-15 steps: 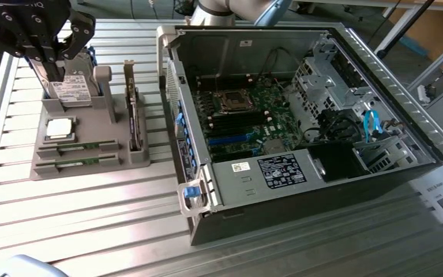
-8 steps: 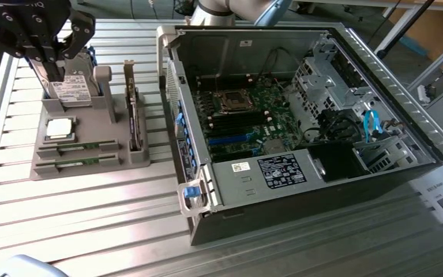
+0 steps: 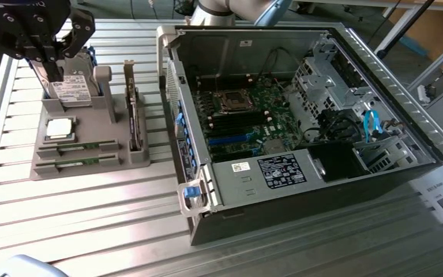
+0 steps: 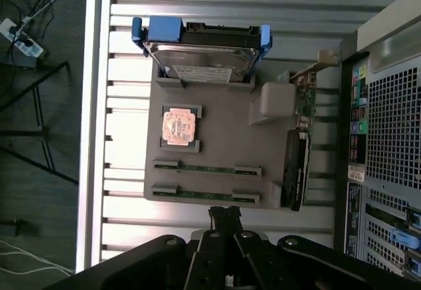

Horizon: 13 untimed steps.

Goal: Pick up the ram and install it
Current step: 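Pick up the ram and move it above insertion slot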

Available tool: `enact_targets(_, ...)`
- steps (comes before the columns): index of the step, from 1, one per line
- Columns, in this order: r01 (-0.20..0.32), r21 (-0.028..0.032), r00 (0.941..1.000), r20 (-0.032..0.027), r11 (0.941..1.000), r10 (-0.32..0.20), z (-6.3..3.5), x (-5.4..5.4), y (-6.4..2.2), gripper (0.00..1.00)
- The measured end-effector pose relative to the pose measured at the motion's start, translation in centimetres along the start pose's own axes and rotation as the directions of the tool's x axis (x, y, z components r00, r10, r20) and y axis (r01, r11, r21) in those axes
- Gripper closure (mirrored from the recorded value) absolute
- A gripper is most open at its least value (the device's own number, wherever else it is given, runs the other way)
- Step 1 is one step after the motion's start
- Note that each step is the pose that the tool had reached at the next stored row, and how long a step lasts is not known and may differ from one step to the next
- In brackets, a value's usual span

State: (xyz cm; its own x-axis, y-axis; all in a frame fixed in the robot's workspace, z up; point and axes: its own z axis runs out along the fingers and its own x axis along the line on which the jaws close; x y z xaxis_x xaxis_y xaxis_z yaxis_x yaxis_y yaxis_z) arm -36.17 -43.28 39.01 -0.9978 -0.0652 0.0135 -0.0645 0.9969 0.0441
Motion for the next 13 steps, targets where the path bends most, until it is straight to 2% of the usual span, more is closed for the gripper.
enact_targets(7,0.091,-0.0018,0.9959,-0.0037,0.9959,-0.091,0.00,0.00,0.00,0.90)
enact_targets(13,0.140,-0.0146,0.9901,-0.0036,0.9900,-0.141,0.00,0.00,0.00,0.90)
